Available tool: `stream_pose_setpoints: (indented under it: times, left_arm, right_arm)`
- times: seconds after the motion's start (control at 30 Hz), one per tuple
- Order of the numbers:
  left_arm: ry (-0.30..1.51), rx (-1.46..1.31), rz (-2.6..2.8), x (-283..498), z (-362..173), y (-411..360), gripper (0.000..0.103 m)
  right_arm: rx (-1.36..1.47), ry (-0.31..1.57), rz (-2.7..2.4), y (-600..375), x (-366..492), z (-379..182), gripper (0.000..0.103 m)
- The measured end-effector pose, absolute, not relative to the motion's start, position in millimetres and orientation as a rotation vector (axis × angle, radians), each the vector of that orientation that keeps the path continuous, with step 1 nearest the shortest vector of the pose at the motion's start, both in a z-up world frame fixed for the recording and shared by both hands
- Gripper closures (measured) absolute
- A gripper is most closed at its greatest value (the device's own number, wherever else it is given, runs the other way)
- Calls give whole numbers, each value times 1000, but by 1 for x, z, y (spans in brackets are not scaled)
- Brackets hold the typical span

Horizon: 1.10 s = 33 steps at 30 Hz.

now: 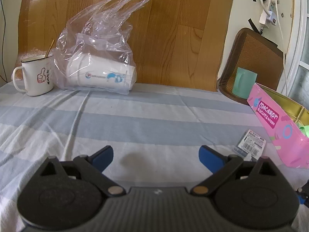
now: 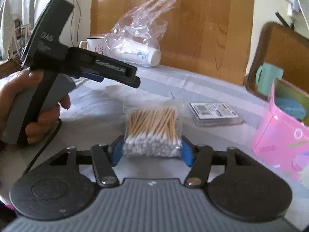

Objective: Organize soft objects
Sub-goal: 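Grasp the cotton swab bag again with the right tool and lift it, then pass the cotton swab bag from the right tool into the left tool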

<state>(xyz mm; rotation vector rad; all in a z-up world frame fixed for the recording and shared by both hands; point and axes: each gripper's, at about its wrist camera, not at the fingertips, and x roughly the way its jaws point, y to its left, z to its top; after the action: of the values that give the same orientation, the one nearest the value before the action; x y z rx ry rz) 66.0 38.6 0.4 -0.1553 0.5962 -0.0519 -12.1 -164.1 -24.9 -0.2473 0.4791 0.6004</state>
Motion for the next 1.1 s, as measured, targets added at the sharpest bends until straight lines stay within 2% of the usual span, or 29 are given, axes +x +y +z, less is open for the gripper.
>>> stream_pose_setpoints:
  times: [0.27,0.53,0.73,0.8,0.93,0.97,1.1]
  left_arm:
    - [635,-176,-68,67,-1,38,4]
    - [679,-214,-133,43,-2,19,2]
    - [763,-322,-270,33,6,1,2]
    - [782,-345,-313,32,5,-7,4]
    - [790,-326,-353,28,5,-27,28]
    - [794,-341,-368,29,5,-28,37]
    - [798,-379,-411,30,10,-31,43]
  right_arm:
    - [-64,531,498,-185,2,-23,46]
    - [-120,534,507,-177,-4,-23,42]
    - [-160,517,525,-176,-13,-23,48]
    - [-167,504,542,-176,-19,-23,49]
    - [-176,451,569,-177,-34,-23,50]
    - [-187,436,554,-176,-38,-23,50]
    - [-154,413,521,-183,-40,-21,51]
